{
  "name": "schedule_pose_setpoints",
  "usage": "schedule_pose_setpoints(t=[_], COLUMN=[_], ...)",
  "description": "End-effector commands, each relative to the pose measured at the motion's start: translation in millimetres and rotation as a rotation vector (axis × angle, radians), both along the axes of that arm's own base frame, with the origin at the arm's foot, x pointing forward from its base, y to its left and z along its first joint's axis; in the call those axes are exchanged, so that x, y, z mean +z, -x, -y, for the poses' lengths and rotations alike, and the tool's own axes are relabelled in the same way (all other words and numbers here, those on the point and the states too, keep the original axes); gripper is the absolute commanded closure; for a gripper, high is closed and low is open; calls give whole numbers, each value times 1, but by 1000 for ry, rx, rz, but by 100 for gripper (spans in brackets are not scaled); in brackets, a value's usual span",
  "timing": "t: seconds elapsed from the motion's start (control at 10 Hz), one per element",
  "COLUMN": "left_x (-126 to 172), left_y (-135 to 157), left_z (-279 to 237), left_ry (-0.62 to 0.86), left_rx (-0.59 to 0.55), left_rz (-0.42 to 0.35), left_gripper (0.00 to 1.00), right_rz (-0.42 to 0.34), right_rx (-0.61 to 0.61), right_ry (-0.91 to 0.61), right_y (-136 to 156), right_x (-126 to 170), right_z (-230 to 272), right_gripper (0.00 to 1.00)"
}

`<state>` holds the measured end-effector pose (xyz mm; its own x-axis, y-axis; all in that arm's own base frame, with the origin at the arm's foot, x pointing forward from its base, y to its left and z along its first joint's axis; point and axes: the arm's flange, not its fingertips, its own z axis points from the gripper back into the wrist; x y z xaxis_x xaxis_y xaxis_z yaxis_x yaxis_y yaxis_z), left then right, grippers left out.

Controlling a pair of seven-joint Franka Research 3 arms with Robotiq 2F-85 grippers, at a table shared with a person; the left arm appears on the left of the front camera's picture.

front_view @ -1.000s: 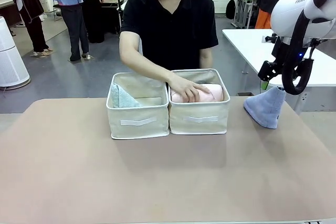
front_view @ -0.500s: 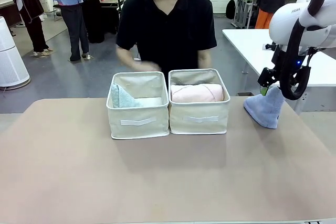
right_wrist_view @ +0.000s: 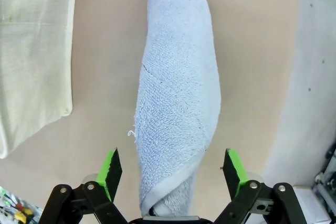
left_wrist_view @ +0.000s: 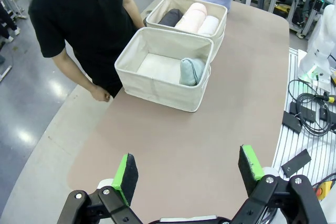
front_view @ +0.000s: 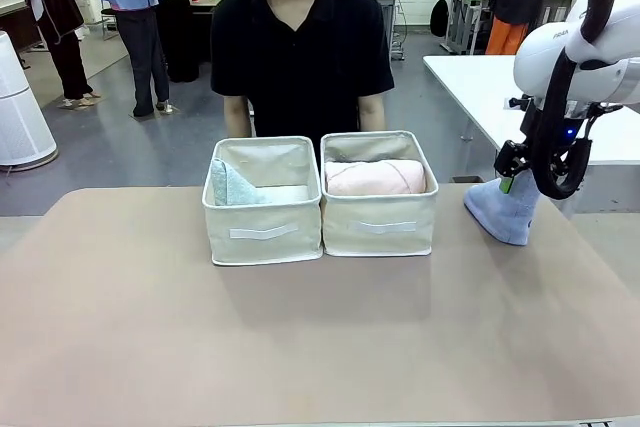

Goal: Sort the towels based on their folding style.
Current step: Pick up another triangle-folded towel from the table and place it in the left Fabric basket.

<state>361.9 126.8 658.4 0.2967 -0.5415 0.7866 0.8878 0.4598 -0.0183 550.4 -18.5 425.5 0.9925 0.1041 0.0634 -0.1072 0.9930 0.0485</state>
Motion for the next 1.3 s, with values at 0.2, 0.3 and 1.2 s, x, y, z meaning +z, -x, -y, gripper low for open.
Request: schedule_pose_setpoints(t=[0.2,0.3,1.2], left_x=[0,0,0], left_y=[2,2,2], left_z=[0,0,0], left_ry=[-8,-8,-8], left_rx=[-10,-10,-10], left_rz=[2,2,2], left_gripper=[0,0,0], right_rz=[1,2,43], right_rx=[4,3,12], right_ry=[-40,-42,-15], right_y=[-3,-4,7], right_x=[2,2,29], right_z=[2,2,2], right_gripper=[100,63,100])
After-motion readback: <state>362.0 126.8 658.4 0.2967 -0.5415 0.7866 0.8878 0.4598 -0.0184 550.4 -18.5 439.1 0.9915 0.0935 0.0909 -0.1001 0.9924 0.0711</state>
